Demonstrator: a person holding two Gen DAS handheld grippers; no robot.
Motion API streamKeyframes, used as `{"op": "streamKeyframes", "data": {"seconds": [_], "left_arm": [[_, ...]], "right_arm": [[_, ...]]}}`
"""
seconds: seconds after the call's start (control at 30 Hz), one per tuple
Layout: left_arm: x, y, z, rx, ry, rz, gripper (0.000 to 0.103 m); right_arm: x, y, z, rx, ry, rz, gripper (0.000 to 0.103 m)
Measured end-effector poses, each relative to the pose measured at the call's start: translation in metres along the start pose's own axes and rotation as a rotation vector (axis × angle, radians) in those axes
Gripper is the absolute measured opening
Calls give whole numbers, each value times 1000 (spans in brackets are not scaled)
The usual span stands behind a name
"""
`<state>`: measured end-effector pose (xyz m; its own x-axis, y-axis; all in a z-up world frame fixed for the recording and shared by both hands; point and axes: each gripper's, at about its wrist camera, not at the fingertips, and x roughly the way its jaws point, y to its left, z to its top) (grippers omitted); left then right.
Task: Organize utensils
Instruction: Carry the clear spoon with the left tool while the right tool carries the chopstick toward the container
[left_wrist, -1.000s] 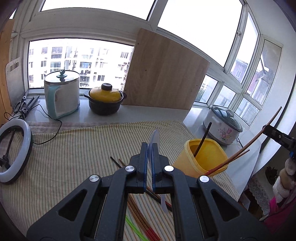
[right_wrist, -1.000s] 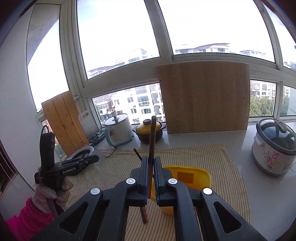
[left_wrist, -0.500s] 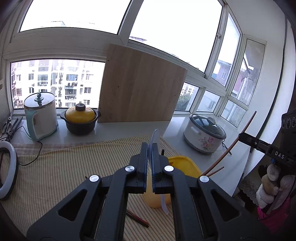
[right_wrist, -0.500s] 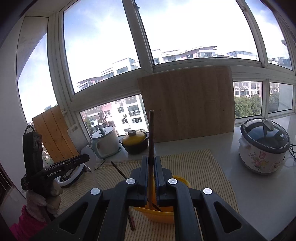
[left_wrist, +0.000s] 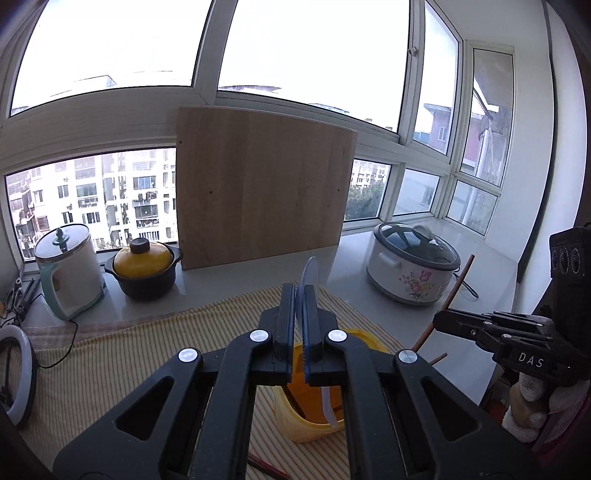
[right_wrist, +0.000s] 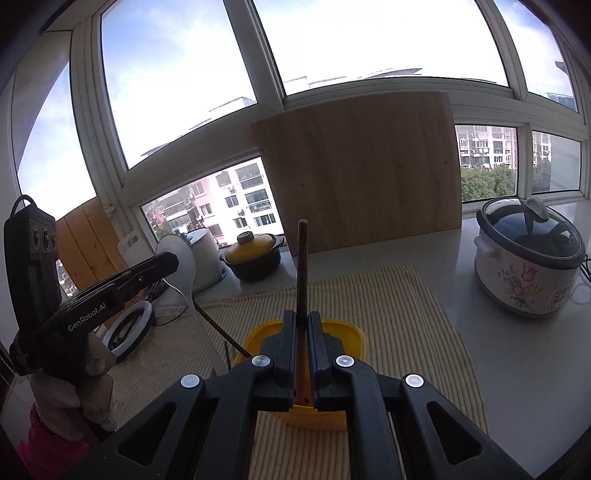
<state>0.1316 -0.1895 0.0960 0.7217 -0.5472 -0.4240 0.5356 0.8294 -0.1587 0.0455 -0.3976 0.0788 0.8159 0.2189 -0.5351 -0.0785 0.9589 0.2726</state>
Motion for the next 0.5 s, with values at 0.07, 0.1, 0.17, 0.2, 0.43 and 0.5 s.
{"op": "streamKeyframes", "data": {"seconds": [0.07, 0.1, 0.17, 0.2, 0.43, 0.5], "left_arm": [[8, -4, -2, 12, 9, 13, 1], [11, -6, -4, 17, 11, 20, 1], [17, -10, -7, 28, 17, 26, 1], [19, -12, -7, 32, 18, 28, 1], [30, -17, -13, 58, 25, 53, 1], [33, -19, -16, 70, 39, 50, 1]], "right_arm": [[2, -2, -2, 4, 8, 2, 3], [4, -2, -2, 6, 10, 3, 3], [7, -4, -3, 9, 17, 5, 3], [8, -4, -3, 11, 21, 5, 3], [22, -7, -8, 32, 61, 12, 4], [27, -7, -10, 31, 72, 12, 4]]}}
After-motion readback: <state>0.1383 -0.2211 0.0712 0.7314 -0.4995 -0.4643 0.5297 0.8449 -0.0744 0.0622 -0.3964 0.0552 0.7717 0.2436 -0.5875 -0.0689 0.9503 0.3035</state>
